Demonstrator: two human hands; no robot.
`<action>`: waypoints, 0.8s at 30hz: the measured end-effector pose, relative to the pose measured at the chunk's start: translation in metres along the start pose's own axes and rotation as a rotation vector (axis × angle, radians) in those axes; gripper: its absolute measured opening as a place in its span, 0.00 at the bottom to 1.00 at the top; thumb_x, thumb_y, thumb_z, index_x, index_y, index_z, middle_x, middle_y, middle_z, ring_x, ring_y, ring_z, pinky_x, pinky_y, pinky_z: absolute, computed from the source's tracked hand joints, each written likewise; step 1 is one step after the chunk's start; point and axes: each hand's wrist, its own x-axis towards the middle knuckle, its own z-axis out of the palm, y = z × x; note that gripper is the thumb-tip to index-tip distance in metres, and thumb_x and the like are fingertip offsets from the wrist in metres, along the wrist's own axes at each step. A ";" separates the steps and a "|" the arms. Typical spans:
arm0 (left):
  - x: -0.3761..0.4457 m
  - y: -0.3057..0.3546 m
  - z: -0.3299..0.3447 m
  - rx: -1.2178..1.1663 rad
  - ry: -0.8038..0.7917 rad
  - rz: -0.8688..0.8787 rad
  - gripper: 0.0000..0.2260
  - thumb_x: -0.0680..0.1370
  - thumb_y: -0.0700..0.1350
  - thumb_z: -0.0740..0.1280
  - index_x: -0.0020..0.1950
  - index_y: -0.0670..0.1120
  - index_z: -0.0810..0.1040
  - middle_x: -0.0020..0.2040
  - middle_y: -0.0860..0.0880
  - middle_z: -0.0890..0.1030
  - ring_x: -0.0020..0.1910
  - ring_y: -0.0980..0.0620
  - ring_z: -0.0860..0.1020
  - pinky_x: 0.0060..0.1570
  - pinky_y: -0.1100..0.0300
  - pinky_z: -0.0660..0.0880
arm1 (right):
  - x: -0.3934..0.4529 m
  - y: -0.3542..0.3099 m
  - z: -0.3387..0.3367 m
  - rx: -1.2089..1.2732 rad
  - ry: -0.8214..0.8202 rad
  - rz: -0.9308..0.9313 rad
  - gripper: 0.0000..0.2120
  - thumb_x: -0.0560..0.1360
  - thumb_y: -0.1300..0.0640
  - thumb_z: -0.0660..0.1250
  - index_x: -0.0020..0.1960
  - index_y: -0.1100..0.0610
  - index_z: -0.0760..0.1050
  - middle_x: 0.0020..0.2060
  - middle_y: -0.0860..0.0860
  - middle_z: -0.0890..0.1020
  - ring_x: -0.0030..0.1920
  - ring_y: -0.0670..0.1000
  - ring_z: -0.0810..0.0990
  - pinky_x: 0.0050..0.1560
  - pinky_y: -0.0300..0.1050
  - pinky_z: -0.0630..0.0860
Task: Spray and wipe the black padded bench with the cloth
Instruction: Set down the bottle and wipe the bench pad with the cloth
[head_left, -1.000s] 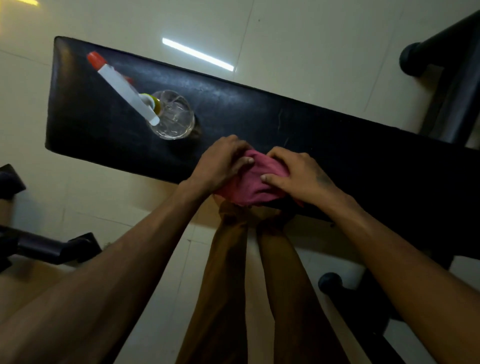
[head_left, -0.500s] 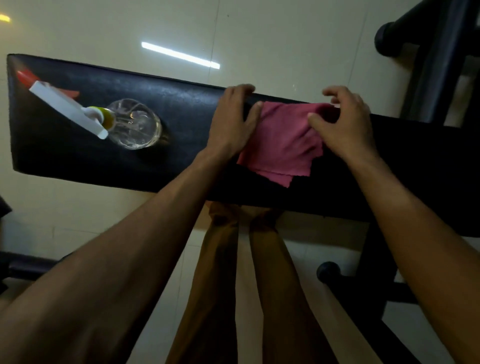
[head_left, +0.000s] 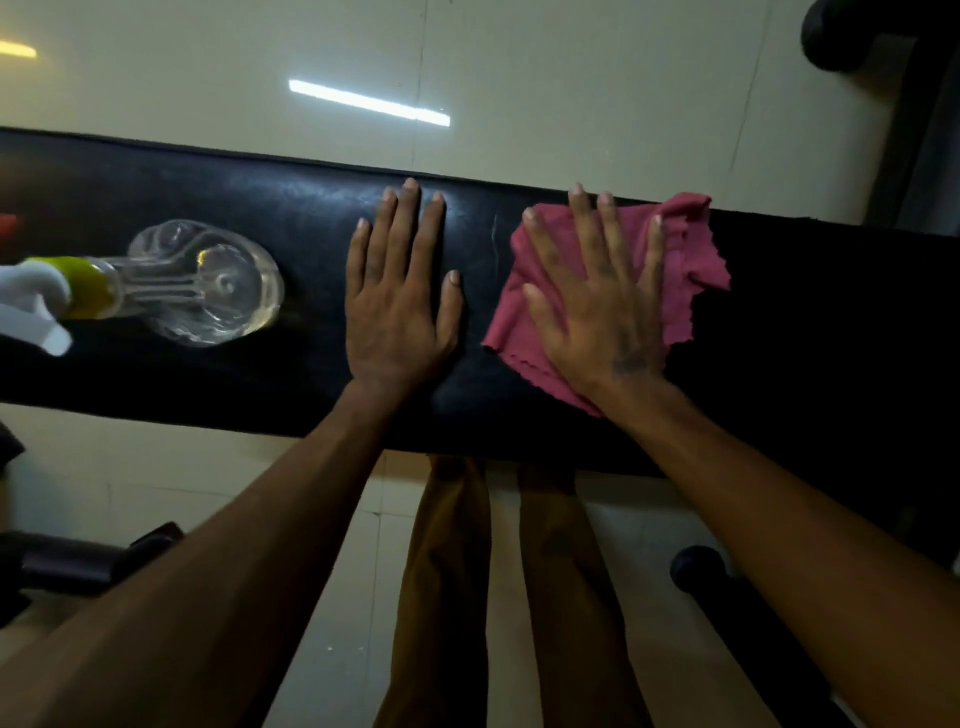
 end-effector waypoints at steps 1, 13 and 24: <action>0.000 0.000 -0.001 0.002 0.001 0.002 0.30 0.82 0.51 0.59 0.83 0.45 0.56 0.83 0.42 0.56 0.82 0.45 0.53 0.81 0.45 0.50 | -0.003 0.008 0.000 0.022 0.019 0.010 0.29 0.83 0.40 0.47 0.81 0.45 0.49 0.81 0.54 0.51 0.81 0.58 0.50 0.77 0.67 0.43; 0.000 0.002 -0.001 0.024 0.028 -0.008 0.30 0.82 0.50 0.59 0.82 0.45 0.57 0.82 0.42 0.57 0.82 0.45 0.54 0.80 0.44 0.50 | 0.037 -0.011 -0.002 0.118 0.169 0.480 0.26 0.83 0.41 0.45 0.78 0.43 0.61 0.80 0.52 0.60 0.80 0.57 0.55 0.76 0.69 0.42; 0.000 0.000 -0.001 0.026 0.042 0.002 0.29 0.82 0.50 0.59 0.82 0.45 0.57 0.82 0.43 0.57 0.82 0.45 0.53 0.81 0.47 0.48 | -0.008 0.014 0.009 0.096 0.210 0.611 0.26 0.84 0.43 0.45 0.81 0.44 0.52 0.81 0.52 0.55 0.81 0.57 0.51 0.78 0.66 0.44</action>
